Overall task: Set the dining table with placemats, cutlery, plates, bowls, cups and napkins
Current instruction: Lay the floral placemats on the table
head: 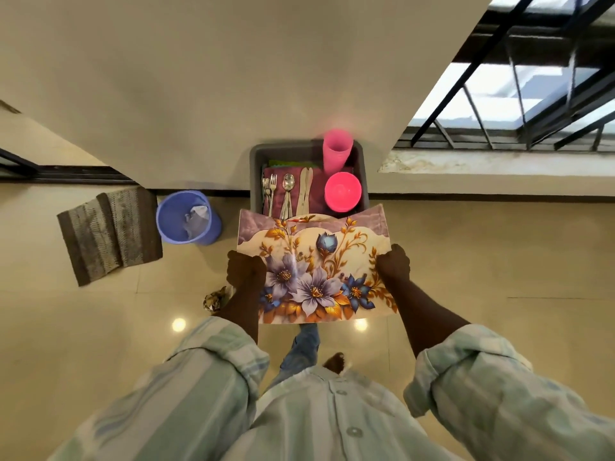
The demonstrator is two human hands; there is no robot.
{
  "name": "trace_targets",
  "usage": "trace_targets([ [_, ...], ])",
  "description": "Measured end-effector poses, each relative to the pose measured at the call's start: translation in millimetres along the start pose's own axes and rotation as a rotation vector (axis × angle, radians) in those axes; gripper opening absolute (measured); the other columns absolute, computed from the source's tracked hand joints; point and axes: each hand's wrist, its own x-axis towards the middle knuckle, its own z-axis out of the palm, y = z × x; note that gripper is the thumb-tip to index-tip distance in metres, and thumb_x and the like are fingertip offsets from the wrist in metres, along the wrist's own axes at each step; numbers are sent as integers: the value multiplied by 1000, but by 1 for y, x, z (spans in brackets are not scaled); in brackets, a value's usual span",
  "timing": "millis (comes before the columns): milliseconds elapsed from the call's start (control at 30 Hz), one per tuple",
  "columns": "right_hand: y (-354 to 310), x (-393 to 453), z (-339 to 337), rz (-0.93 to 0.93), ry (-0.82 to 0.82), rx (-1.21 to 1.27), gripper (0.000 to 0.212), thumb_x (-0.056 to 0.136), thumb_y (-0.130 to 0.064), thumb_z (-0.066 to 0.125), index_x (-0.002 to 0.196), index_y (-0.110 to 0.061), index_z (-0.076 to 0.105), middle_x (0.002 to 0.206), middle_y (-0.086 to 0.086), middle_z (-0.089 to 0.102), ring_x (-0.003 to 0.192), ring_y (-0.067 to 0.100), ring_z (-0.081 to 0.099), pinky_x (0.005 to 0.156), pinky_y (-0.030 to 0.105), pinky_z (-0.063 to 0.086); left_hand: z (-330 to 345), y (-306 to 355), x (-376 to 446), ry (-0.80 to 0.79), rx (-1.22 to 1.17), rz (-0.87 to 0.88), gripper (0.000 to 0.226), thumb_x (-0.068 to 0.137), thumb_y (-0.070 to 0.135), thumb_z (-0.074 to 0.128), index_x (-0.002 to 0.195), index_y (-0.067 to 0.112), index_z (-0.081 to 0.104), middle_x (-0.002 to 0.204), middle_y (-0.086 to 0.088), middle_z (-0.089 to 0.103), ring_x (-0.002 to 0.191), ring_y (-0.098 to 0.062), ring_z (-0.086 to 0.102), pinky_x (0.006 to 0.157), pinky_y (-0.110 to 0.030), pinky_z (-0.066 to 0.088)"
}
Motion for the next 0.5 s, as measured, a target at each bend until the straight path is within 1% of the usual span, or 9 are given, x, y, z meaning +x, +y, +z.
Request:
trace_targets([
  [100, 16, -27, -11, -27, 46, 57, 31, 93, -20, 54, 120, -5, 55, 119, 18, 62, 106, 36, 61, 87, 42, 50, -11, -6, -24, 57, -50, 37, 45, 92, 19, 54, 129, -2, 42, 129, -23, 54, 119, -43, 52, 98, -44, 41],
  [200, 42, -57, -25, -72, 110, 114, 28, 94, -20, 53, 118, -4, 57, 118, 18, 63, 105, 35, 61, 84, 41, 49, -20, -13, -51, 73, -70, 98, 44, 91, 17, 53, 130, -2, 44, 131, -23, 55, 120, -42, 53, 98, -45, 42],
  [267, 60, -74, -36, -91, 157, 175, 27, 93, -17, 52, 117, -4, 58, 118, 18, 63, 105, 35, 61, 83, 39, 49, -24, -17, -66, 65, -92, 140, 44, 90, 15, 53, 131, 0, 45, 131, -22, 55, 119, -41, 53, 98, -45, 43],
  [367, 87, -104, -60, -87, 232, 282, 29, 90, -11, 53, 118, -5, 60, 118, 18, 64, 106, 34, 61, 80, 34, 46, -26, -18, -90, 19, -132, 185, 44, 89, 15, 53, 130, 0, 47, 130, -21, 55, 118, -41, 55, 99, -45, 45],
  [500, 119, -139, -89, -66, 332, 362, 31, 89, -10, 54, 119, -4, 60, 118, 17, 64, 107, 33, 61, 78, 30, 43, -24, 1, -124, -48, -146, 299, 49, 89, 15, 51, 136, 1, 44, 135, -21, 52, 122, -40, 52, 101, -43, 44],
])
